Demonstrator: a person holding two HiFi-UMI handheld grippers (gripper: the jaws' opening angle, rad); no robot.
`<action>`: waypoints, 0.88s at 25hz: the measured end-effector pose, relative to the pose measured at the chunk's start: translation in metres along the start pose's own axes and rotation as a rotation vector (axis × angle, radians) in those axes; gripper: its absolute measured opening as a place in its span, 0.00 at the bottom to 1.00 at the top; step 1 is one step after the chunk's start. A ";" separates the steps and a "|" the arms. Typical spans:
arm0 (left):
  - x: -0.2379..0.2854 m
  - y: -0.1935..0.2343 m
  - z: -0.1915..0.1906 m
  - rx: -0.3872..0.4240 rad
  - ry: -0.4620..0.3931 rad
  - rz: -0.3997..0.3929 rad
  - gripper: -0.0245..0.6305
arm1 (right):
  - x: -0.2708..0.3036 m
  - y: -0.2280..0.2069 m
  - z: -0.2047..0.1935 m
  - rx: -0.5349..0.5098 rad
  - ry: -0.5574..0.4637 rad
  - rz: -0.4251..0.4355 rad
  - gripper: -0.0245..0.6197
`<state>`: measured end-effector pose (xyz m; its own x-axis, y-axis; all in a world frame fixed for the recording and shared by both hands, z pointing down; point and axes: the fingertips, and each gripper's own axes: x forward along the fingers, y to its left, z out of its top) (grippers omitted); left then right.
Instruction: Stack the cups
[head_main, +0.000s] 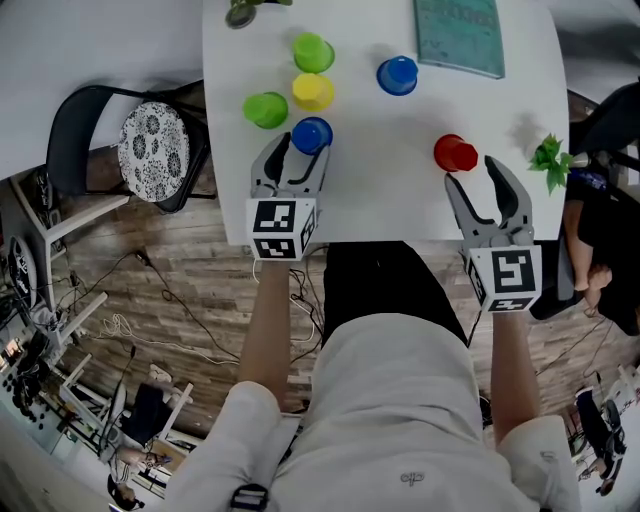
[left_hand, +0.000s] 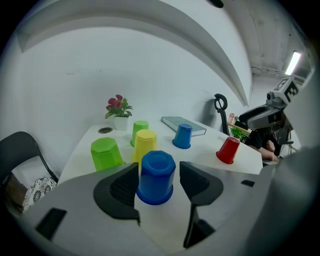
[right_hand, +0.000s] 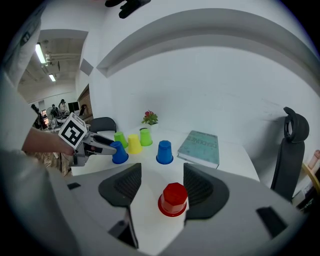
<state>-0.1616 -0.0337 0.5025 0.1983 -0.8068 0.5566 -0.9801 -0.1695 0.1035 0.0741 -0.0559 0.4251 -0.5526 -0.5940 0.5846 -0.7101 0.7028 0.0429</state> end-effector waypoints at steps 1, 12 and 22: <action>0.001 0.000 -0.001 -0.001 0.000 0.003 0.44 | 0.000 0.000 0.000 -0.001 0.001 0.001 0.45; 0.003 0.004 0.002 -0.013 -0.029 0.023 0.38 | -0.003 -0.002 -0.002 -0.009 0.005 -0.002 0.45; 0.002 -0.023 0.008 0.017 -0.035 -0.026 0.38 | -0.014 -0.004 -0.001 0.003 -0.014 -0.015 0.45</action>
<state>-0.1389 -0.0358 0.4947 0.2245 -0.8209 0.5250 -0.9743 -0.2000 0.1039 0.0853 -0.0503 0.4179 -0.5483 -0.6098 0.5723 -0.7193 0.6930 0.0493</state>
